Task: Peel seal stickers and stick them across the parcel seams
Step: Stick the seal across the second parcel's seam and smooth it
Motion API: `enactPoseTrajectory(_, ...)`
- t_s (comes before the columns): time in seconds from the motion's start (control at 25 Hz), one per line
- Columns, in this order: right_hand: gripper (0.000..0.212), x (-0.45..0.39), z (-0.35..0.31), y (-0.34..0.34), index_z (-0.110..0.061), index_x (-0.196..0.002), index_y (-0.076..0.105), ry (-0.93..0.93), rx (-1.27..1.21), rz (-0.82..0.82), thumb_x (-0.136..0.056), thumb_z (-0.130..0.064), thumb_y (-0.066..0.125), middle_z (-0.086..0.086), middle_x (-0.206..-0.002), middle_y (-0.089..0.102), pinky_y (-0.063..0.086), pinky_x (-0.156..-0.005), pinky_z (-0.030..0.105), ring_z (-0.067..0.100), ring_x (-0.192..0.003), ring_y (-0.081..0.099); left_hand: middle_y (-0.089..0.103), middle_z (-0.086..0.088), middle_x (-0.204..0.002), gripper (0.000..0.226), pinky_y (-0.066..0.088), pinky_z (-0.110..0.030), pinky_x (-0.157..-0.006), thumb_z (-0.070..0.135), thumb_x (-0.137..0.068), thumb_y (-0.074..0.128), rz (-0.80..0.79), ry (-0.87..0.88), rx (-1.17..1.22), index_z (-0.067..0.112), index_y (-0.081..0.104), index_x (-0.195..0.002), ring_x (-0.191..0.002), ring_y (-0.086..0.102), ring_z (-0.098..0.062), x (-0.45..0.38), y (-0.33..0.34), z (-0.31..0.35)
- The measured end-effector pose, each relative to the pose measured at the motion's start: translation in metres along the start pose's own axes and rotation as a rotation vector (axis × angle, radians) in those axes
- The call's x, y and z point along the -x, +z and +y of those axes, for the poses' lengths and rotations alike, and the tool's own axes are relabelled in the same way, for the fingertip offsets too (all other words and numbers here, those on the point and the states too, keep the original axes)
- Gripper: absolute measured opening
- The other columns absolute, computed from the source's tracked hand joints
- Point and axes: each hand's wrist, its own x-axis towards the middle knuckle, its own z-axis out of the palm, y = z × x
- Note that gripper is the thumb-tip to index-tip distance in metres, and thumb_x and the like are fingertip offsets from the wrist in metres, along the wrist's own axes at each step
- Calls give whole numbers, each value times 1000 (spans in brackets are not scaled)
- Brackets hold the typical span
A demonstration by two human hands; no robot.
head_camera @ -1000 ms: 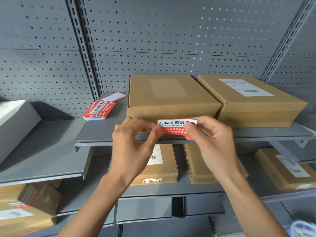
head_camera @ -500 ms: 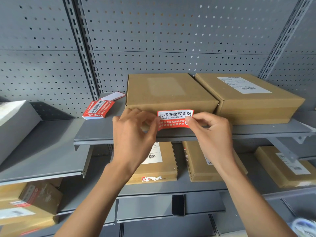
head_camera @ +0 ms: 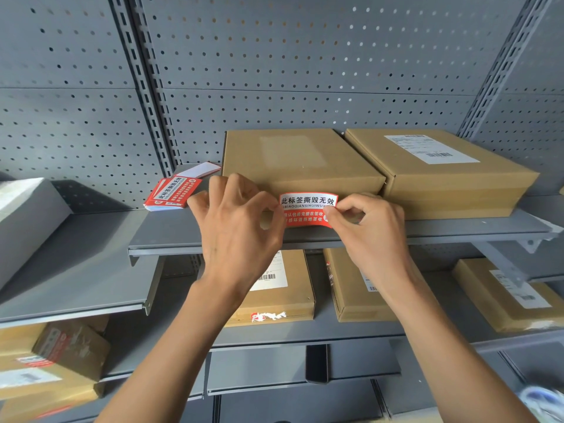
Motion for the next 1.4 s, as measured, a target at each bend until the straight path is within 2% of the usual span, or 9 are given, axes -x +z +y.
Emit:
enactPoseTrajectory(0.48, 14, -4, 1, 0, -17, -79, 77, 6, 7, -25, -90, -26, 75, -9, -79, 75, 56, -72, 35, 12, -76, 68, 57, 4, -91, 16, 28, -43, -84, 36, -88, 70, -8, -10, -25, 26, 75, -77, -94, 49, -29, 1, 4, -1)
enactPoseTrajectory(0.92, 16, -9, 6, 7, -19, -73, 75, -41, 54, -23, -87, -27, 74, -6, -75, 73, 57, -71, 42, 22, -77, 67, 58, 0, -89, 17, 26, -43, -82, 33, -89, 69, 13, 6, -98, 24, 75, -75, -92, 50, -32, -1, 8, -1)
enactPoseTrajectory(1.4, 23, -9, 5, 9, -19, -68, 68, -133, 193, 18, -88, -30, 74, -4, -72, 67, 48, -63, 32, 20, -75, 61, 59, -1, -89, 18, 25, -43, -81, 33, -90, 70, 27, 37, -165, 22, 75, -76, -90, 50, -31, -1, 11, -3)
